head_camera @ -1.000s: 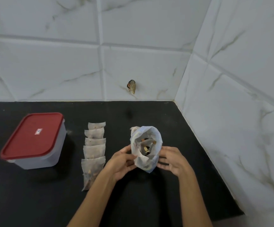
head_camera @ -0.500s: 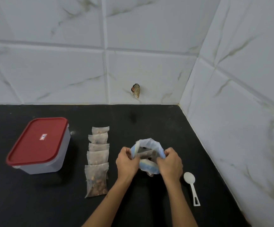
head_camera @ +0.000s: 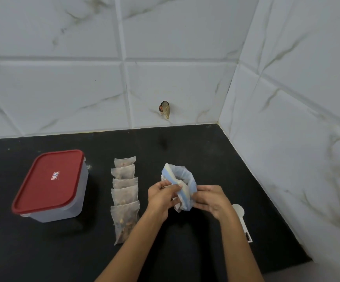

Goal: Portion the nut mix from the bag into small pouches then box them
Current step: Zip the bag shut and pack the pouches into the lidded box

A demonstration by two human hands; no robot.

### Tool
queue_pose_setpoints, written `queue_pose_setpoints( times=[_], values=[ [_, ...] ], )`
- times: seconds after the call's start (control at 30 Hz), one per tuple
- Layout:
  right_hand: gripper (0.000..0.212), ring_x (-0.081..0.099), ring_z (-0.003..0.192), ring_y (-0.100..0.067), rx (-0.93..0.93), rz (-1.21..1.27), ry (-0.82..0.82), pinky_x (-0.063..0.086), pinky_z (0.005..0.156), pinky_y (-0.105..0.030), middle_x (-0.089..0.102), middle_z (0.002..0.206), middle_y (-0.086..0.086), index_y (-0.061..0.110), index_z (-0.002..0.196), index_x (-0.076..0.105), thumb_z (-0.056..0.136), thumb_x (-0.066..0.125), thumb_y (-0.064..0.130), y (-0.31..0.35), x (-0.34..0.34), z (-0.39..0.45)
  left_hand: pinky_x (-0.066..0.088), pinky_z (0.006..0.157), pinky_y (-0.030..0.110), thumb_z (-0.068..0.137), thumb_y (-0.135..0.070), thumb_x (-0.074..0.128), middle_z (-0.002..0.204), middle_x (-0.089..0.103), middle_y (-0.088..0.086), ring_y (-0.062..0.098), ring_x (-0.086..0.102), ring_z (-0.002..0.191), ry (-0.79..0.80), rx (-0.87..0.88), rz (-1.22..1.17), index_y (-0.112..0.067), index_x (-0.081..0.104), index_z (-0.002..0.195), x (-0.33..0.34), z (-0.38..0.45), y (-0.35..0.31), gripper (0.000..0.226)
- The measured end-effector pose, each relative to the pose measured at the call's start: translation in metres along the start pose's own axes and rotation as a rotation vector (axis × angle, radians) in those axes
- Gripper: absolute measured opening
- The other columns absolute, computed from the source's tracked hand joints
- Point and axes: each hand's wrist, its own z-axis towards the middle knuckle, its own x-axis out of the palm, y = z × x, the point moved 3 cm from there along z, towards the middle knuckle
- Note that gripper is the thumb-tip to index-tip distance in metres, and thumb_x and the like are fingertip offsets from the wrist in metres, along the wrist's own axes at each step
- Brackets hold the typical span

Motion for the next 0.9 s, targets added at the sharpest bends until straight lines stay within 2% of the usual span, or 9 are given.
queue_pose_setpoints(
  times=[0.07, 0.2, 0.3, 0.37, 0.47, 0.57, 0.67, 0.8, 0.9],
  values=[
    [0.021, 0.069, 0.073, -0.018, -0.073, -0.198, -0.212, 0.058, 0.065, -0.031, 0.069, 0.082, -0.006, 0.013, 0.081, 0.063, 0.074, 0.069, -0.006, -0.001, 0.002, 0.000, 0.060, 0.068, 0.034, 0.077, 0.001, 0.073, 0.097, 0.067, 0.013, 0.022, 0.069, 0.084, -0.104, 0.130, 0.182, -0.009, 0.056, 0.095, -0.004, 0.003, -0.002, 0.027],
    [0.017, 0.057, 0.071, -0.014, -0.355, -0.612, -0.617, 0.045, 0.058, -0.026, 0.059, 0.079, 0.001, 0.018, 0.076, 0.055, 0.076, 0.072, 0.017, -0.006, 0.016, -0.002, 0.043, 0.054, 0.017, 0.070, -0.004, 0.070, 0.082, 0.059, 0.002, 0.010, 0.057, 0.068, -0.213, 0.438, 0.665, -0.014, 0.048, 0.087, -0.011, -0.001, -0.007, 0.030],
    [0.016, 0.055, 0.069, -0.014, -0.370, -0.535, -0.563, 0.047, 0.058, -0.026, 0.057, 0.083, -0.003, 0.016, 0.077, 0.052, 0.079, 0.067, 0.014, -0.013, 0.023, 0.003, 0.053, 0.061, 0.035, 0.070, -0.003, 0.067, 0.077, 0.059, 0.004, 0.017, 0.057, 0.067, -0.186, 0.326, 0.682, -0.015, 0.048, 0.076, -0.018, 0.005, -0.002, 0.024],
    [0.018, 0.057, 0.076, -0.014, -0.206, -0.258, -0.411, 0.048, 0.062, -0.027, 0.058, 0.089, -0.003, 0.014, 0.090, 0.055, 0.077, 0.063, 0.006, -0.014, 0.021, 0.007, 0.056, 0.070, 0.043, 0.070, -0.002, 0.067, 0.073, 0.057, 0.005, 0.019, 0.057, 0.067, -0.146, 0.244, 0.567, -0.015, 0.048, 0.070, -0.019, 0.007, -0.001, 0.023],
    [0.040, 0.065, 0.089, -0.024, 0.010, 0.082, -0.125, 0.055, 0.070, -0.036, 0.065, 0.101, -0.012, 0.007, 0.109, 0.060, 0.070, 0.065, 0.005, -0.014, 0.018, 0.012, 0.057, 0.068, 0.037, 0.077, 0.001, 0.065, 0.073, 0.060, 0.008, 0.018, 0.063, 0.070, -0.036, 0.130, 0.340, -0.012, 0.048, 0.067, -0.018, 0.009, -0.006, 0.024],
    [0.028, 0.067, 0.094, -0.030, 0.076, 0.184, 0.001, 0.056, 0.082, -0.042, 0.070, 0.099, -0.015, 0.009, 0.102, 0.068, 0.079, 0.068, 0.026, -0.009, 0.016, 0.010, 0.054, 0.062, 0.032, 0.083, -0.008, 0.065, 0.081, 0.069, 0.010, 0.020, 0.068, 0.076, 0.092, 0.021, 0.106, -0.007, 0.058, 0.079, -0.013, 0.006, -0.013, 0.008],
    [0.015, 0.067, 0.087, -0.027, 0.005, 0.194, -0.073, 0.056, 0.078, -0.040, 0.069, 0.096, -0.016, 0.004, 0.094, 0.068, 0.082, 0.069, 0.013, -0.003, 0.015, 0.013, 0.054, 0.064, 0.035, 0.084, -0.006, 0.064, 0.079, 0.065, 0.009, 0.022, 0.067, 0.075, 0.059, 0.027, 0.074, -0.009, 0.053, 0.080, -0.010, 0.011, -0.012, 0.013],
    [0.011, 0.058, 0.071, -0.008, -0.291, -0.376, -0.445, 0.042, 0.057, -0.020, 0.064, 0.081, 0.001, 0.017, 0.077, 0.061, 0.078, 0.071, 0.011, 0.010, 0.016, 0.014, 0.039, 0.054, 0.021, 0.073, -0.001, 0.062, 0.076, 0.054, 0.003, 0.014, 0.051, 0.067, -0.241, 0.400, 0.671, -0.017, 0.043, 0.069, -0.016, 0.014, -0.013, 0.025],
    [0.019, 0.052, 0.065, -0.010, -0.435, -0.487, -0.513, 0.036, 0.054, -0.020, 0.055, 0.071, 0.004, 0.016, 0.070, 0.052, 0.075, 0.069, 0.008, 0.016, 0.018, 0.014, 0.039, 0.054, 0.023, 0.070, -0.018, 0.072, 0.081, 0.055, -0.003, 0.012, 0.054, 0.071, -0.227, 0.414, 0.857, -0.018, 0.045, 0.086, -0.016, 0.014, -0.016, 0.031]
  ],
)
